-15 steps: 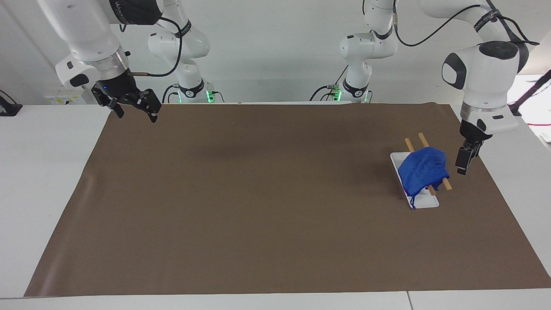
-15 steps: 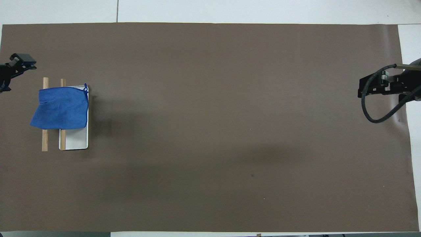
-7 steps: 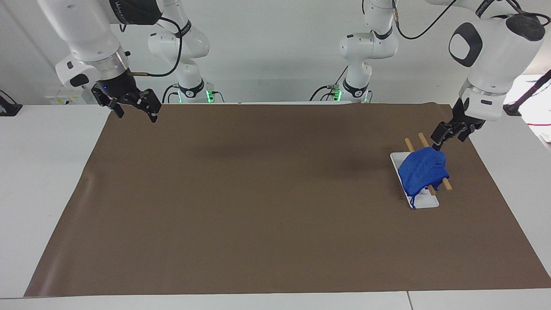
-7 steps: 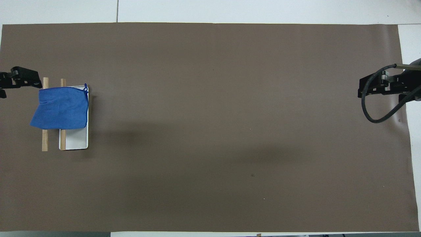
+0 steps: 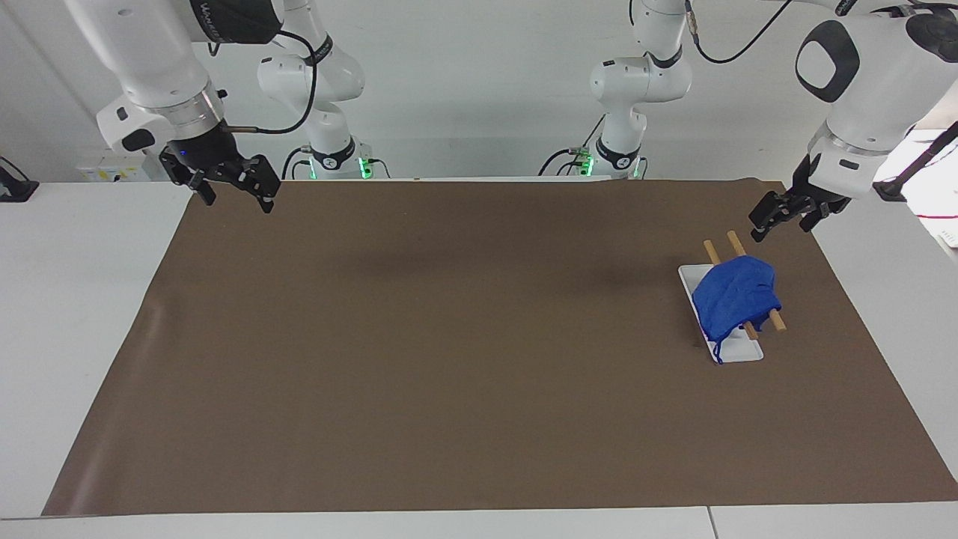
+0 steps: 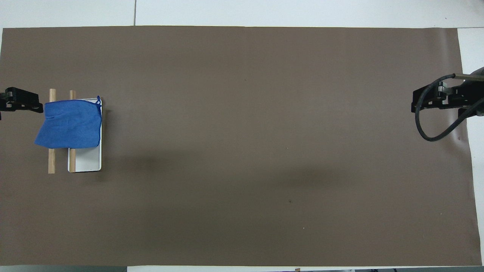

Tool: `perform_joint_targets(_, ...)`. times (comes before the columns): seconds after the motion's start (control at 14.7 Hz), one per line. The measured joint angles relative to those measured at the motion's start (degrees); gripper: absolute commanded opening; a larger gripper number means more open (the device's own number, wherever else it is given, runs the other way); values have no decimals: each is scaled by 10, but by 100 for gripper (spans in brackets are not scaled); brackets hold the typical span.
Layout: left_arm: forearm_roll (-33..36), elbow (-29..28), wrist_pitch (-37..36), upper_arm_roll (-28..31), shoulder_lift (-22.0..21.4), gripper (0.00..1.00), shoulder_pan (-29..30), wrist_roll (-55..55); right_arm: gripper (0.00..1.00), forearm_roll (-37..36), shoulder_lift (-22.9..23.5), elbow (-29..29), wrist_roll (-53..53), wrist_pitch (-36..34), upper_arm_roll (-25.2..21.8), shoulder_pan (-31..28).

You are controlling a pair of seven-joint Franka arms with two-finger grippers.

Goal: Right arm passes towel to left arm to hang

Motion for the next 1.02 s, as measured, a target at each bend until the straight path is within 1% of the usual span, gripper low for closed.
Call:
perform_joint_targets(0.27,-5,9,-32,-5,-3,100,0,25,100,0,-1,-1,-2,0,0,0)
perform_joint_targets(0.48,-5,12,-57,-9,-25,100,5,57,100,0,-1,-2,-4,0,0,0)
perform_joint_targets(0.68,-6,12,-72,-43,-39,100,31,68,100,-1,-2,-3,-20,0,0,0)
perform_joint_targets(1.02,-36,12,-72,-70,-39,100,33,68,100,-1,-3,-4,-46,0,0,0)
